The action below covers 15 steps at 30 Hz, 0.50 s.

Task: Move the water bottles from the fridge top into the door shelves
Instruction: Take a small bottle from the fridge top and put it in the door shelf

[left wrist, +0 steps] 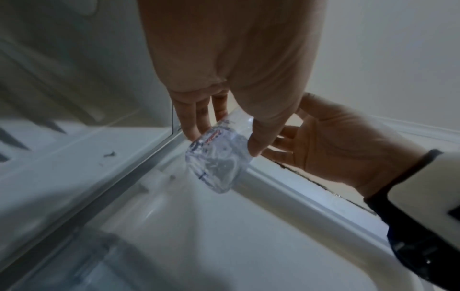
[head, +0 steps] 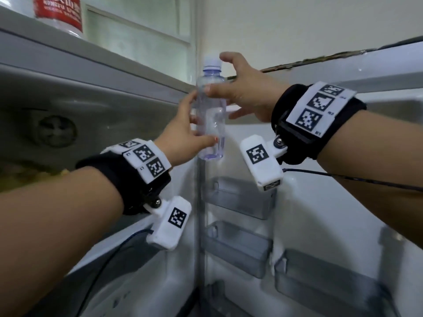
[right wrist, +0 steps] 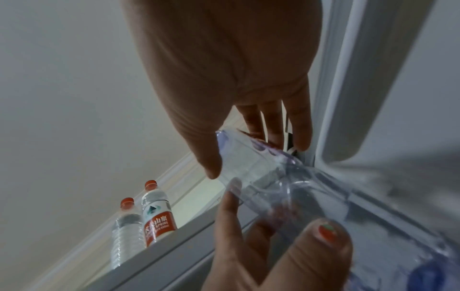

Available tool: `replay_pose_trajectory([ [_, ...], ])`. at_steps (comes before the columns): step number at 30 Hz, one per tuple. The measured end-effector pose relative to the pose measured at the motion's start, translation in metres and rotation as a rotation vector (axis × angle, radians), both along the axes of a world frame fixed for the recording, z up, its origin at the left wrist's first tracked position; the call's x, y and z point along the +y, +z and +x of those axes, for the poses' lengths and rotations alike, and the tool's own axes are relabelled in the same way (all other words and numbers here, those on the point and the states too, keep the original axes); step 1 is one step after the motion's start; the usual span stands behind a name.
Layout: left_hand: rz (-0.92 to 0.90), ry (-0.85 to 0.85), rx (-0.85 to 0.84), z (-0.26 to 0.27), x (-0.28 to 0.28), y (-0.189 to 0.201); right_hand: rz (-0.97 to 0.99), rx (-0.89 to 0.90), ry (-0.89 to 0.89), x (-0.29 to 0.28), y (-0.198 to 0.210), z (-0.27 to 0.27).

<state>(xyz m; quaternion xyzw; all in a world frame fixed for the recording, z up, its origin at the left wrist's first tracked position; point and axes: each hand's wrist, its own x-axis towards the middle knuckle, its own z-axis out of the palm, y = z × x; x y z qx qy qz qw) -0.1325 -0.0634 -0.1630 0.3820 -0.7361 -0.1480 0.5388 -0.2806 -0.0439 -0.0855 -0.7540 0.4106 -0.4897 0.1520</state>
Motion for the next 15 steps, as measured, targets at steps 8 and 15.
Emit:
replay_pose_trajectory([
  [8, 0.094, -0.038, 0.045, -0.027, -0.042, -0.046, -0.162, 0.202, -0.087, -0.014, -0.052, -0.016],
  [15, 0.2, 0.111, -0.1, -0.028, -0.063, -0.072, -0.048, 0.128, -0.112, -0.059, -0.094, -0.014],
])
